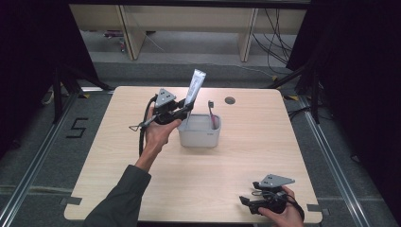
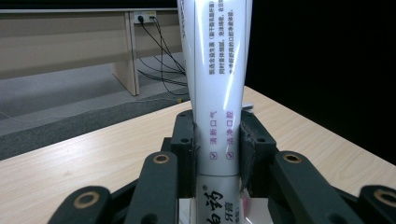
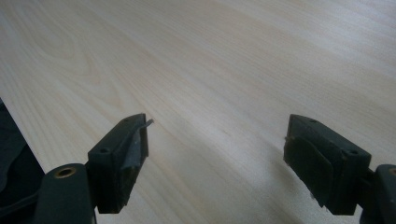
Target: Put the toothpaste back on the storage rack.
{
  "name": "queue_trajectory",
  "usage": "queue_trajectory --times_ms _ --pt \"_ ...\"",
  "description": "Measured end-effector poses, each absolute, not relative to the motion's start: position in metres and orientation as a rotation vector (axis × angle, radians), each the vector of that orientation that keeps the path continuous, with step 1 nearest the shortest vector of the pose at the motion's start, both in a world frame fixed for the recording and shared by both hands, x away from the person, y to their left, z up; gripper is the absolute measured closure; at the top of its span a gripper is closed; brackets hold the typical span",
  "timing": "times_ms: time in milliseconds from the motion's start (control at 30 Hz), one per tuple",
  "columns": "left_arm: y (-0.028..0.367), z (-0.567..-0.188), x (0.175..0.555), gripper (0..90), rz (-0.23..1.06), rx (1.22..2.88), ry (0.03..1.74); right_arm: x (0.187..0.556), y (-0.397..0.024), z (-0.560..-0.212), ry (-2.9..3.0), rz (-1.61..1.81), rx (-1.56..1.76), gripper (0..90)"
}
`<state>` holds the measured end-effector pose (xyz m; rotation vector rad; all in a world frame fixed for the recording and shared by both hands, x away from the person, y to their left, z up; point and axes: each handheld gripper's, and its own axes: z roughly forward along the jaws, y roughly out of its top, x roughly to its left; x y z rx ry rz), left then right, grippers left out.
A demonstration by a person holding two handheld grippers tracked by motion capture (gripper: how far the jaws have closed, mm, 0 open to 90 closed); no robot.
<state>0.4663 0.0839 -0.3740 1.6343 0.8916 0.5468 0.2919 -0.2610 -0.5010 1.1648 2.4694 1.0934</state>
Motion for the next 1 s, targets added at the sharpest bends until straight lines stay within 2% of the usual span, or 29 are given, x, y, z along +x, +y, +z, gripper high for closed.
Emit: queue_trajectory --times_ms 1000 --pt "0.053 -0.393 0.491 70.2 0.539 1.579 0.911 0.293 -0.262 -0.501 2.473 1.104 1.135 22.7"
